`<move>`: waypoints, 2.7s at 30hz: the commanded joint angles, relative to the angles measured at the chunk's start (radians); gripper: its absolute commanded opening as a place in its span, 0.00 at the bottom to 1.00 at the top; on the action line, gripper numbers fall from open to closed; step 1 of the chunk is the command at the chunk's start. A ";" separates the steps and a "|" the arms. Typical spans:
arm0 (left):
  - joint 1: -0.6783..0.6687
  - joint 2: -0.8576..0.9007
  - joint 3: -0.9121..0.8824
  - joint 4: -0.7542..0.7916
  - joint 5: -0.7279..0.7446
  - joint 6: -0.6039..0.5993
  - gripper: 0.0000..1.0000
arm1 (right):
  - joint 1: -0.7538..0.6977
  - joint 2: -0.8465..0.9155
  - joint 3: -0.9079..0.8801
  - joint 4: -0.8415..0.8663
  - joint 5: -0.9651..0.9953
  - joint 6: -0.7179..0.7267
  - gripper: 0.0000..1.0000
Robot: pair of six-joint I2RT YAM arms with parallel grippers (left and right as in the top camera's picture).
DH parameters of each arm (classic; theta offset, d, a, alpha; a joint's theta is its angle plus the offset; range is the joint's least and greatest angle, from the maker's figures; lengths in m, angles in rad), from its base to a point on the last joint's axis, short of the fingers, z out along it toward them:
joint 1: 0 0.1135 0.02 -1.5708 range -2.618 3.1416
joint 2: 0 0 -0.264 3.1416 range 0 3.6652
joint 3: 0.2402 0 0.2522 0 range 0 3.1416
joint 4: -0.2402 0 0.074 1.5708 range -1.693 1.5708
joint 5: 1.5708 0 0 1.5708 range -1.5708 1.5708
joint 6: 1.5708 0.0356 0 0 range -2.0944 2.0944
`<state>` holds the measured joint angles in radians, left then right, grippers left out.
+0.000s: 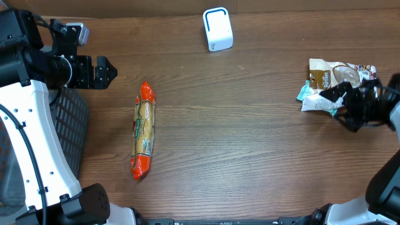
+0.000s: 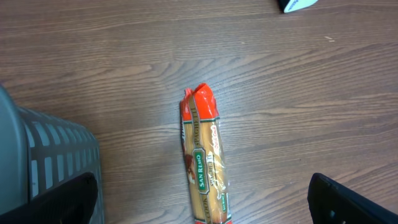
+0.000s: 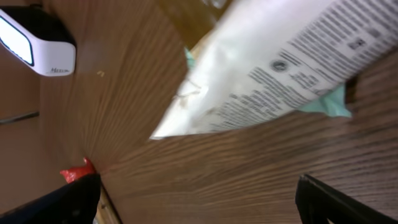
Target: Scan the item barcode
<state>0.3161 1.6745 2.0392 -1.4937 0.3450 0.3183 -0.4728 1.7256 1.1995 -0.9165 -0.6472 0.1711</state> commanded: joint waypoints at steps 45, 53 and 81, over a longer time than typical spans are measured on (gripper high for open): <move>-0.002 0.001 0.005 0.002 0.011 0.022 0.99 | 1.389 0.616 0.644 0.441 0.402 0.200 1.00; -0.002 0.001 0.005 0.002 0.011 0.022 1.00 | 1.450 0.670 0.641 0.439 0.498 0.200 0.92; -0.002 0.001 0.005 0.002 0.011 0.022 0.99 | 1.222 0.370 0.642 -0.024 0.648 0.055 0.04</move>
<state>0.3161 1.6745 2.0392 -1.4937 0.3450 0.3183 0.7742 2.2402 1.8336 -0.9298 -0.0944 0.2687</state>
